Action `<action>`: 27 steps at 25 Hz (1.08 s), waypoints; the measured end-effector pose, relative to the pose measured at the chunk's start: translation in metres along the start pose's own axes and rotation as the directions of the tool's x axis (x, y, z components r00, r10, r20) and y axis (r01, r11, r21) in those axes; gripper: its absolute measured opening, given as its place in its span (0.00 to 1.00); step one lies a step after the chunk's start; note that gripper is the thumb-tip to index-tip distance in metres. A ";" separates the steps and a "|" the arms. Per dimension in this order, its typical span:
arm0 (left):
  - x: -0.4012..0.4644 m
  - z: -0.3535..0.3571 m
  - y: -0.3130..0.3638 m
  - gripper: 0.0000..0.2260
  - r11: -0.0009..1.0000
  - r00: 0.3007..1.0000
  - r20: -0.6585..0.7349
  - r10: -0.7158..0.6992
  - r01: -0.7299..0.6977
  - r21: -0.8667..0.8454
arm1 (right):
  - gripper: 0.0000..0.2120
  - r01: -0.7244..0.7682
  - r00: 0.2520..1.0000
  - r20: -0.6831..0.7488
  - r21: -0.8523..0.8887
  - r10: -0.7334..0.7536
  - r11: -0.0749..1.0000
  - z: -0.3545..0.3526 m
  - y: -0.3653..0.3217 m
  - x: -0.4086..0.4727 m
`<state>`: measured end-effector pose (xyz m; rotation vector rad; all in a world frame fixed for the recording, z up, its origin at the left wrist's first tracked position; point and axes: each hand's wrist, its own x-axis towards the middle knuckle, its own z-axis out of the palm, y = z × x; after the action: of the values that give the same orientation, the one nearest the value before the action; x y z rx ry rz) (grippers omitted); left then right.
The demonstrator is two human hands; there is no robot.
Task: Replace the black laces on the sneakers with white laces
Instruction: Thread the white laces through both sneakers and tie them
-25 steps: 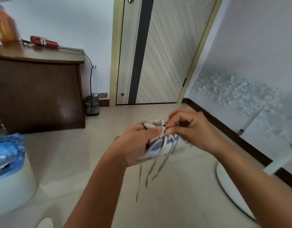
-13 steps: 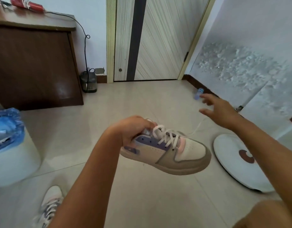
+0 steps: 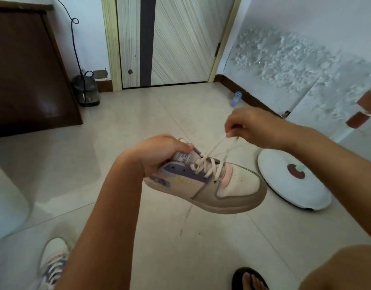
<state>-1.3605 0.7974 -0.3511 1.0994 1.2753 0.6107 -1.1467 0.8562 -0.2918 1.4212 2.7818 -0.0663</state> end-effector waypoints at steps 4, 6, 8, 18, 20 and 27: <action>-0.005 -0.007 0.001 0.12 1.000 1.000 -0.015 0.016 -0.016 0.027 | 0.01 -0.137 0.988 -0.075 -0.003 0.137 0.991 -0.021 0.026 -0.012; -0.004 -0.005 0.004 0.11 1.000 1.000 0.005 0.029 -0.029 -0.005 | 0.01 -0.171 0.981 -0.103 -0.032 0.167 0.985 -0.030 0.030 -0.016; -0.004 -0.001 0.006 0.11 0.998 0.998 0.036 0.049 -0.048 -0.034 | 0.02 -0.187 0.973 -0.144 -0.042 0.180 0.981 -0.035 0.031 -0.017; 0.002 0.002 0.002 0.11 0.978 0.984 -0.071 0.166 -0.173 -0.120 | 0.04 -0.051 0.992 -0.083 0.437 0.097 0.898 -0.017 -0.032 -0.026; -0.001 0.004 0.005 0.06 0.943 0.977 -0.075 0.199 -0.212 -0.258 | 0.10 -0.002 0.985 -0.158 0.369 0.064 0.929 -0.011 -0.041 -0.030; -0.015 0.016 0.020 0.04 0.798 0.948 -0.217 0.233 -0.314 -0.514 | 0.16 0.264 0.839 -0.461 -0.118 -0.288 0.957 -0.013 -0.033 -0.027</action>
<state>-1.3447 0.7869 -0.3280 0.7675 0.9671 1.2125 -1.1577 0.8160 -0.2765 1.1334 3.3362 0.4037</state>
